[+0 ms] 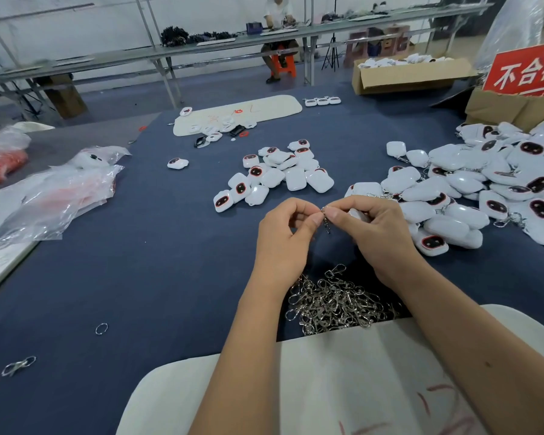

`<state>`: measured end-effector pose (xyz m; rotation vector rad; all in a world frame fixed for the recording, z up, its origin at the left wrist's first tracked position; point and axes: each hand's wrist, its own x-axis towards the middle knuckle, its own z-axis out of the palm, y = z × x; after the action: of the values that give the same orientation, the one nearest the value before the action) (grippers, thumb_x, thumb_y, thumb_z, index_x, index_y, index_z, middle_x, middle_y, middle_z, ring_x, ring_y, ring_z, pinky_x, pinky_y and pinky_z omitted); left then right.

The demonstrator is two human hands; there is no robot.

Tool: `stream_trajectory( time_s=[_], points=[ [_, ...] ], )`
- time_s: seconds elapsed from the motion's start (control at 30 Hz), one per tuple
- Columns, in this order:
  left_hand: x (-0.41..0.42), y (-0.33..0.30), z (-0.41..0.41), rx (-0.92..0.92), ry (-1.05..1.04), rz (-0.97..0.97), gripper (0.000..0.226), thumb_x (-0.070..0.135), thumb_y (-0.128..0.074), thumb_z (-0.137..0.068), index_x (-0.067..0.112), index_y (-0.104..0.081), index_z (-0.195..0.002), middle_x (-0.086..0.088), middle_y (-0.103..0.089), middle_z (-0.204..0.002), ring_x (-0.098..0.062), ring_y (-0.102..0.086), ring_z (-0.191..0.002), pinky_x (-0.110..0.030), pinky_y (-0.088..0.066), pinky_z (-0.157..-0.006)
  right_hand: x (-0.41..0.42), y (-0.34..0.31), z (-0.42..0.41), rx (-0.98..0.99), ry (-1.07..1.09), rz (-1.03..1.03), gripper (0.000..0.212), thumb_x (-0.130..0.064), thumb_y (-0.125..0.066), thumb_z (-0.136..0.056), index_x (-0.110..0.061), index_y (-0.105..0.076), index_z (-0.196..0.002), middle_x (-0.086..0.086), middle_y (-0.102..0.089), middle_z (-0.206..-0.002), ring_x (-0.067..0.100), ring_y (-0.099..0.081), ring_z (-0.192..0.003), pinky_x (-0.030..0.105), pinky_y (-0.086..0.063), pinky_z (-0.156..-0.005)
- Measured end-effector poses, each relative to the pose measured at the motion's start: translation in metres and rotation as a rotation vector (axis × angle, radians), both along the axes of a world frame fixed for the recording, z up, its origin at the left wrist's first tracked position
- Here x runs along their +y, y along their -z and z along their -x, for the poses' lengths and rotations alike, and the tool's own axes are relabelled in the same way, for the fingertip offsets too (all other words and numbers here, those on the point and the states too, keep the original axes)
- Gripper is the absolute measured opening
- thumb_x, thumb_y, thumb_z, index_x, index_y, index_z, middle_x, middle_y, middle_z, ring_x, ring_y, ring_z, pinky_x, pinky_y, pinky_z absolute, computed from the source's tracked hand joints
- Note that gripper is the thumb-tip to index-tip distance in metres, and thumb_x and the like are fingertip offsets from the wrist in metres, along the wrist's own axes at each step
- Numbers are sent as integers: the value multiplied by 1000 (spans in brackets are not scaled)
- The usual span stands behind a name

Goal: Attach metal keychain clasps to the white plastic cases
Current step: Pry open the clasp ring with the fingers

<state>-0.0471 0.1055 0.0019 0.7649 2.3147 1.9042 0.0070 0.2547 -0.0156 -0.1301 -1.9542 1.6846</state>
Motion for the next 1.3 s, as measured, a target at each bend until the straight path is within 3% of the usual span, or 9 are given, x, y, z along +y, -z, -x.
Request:
stream_trajectory(
  time_s=[0.07,0.17,0.23,0.33,0.4,0.5,0.8,0.97,1.3],
  points=[
    [0,-1,-1,6,4,5,14,8,-68,-96,19,-69,-86,9,-66,-79,-19,-63,-77,-50,-58,-84,1,1,1,-19,-13,11,8,-27,-76,-86,-23,-83,-87,1,-79,-84,16,-68,-83,49,-56,-88],
    [0,-1,-1,23,10,9,13,8,-67,-96,17,-68,-86,7,-65,-79,-30,-63,-83,-53,-57,-83,2,3,2,-44,-9,-8,12,-31,-73,-87,-24,-82,-86,-14,-69,-66,1,-55,-64,22,-46,-66],
    [0,-2,-1,32,12,15,13,8,-66,-96,16,-67,-86,7,-65,-79,-32,-62,-85,-53,-56,-82,2,3,2,-48,6,-53,12,-30,-73,-89,-23,-82,-85,-15,-66,-62,1,-51,-60,20,-41,-59],
    [0,0,0,66,-15,35,14,7,-64,-96,16,-66,-86,7,-65,-80,-23,-62,-83,-44,-57,-80,-1,0,1,-56,41,-151,11,-19,-74,-94,-21,-82,-88,-5,-77,-81,15,-70,-81,39,-56,-81],
    [-1,2,0,108,-28,52,15,8,-64,-96,18,-64,-85,9,-65,-81,-12,-60,-81,-28,-52,-76,-6,-1,1,-33,95,-256,9,-12,-75,-93,-18,-82,-90,-8,-78,-88,10,-72,-91,34,-55,-92],
    [-2,4,1,181,-42,109,16,8,-64,-95,19,-63,-84,6,-65,-87,-10,-58,-85,-15,-44,-72,-11,-2,-1,-6,162,-363,12,-7,-76,-89,-18,-81,-92,-9,-76,-88,8,-69,-90,31,-54,-89],
    [-2,7,4,104,-9,90,16,4,-60,-97,15,-67,-88,2,-68,-87,-9,-60,-76,-27,-53,-74,-9,-1,0,-5,168,-405,12,-8,-78,-88,-20,-80,-87,-9,-74,-85,9,-67,-87,28,-51,-87],
    [-3,3,4,10,48,-16,19,1,-59,-100,14,-70,-92,8,-67,-77,-2,-60,-65,-16,-51,-65,-2,-1,1,14,67,-235,11,-3,-77,-89,-13,-81,-90,-4,-77,-89,11,-70,-90,28,-53,-90],
    [-6,3,4,84,25,60,21,1,-56,-101,12,-69,-89,6,-67,-72,-2,-61,-64,-17,-53,-66,-1,0,0,6,27,-274,14,-3,-77,-88,-17,-81,-88,-9,-76,-84,6,-68,-85,21,-48,-85]
  ],
)
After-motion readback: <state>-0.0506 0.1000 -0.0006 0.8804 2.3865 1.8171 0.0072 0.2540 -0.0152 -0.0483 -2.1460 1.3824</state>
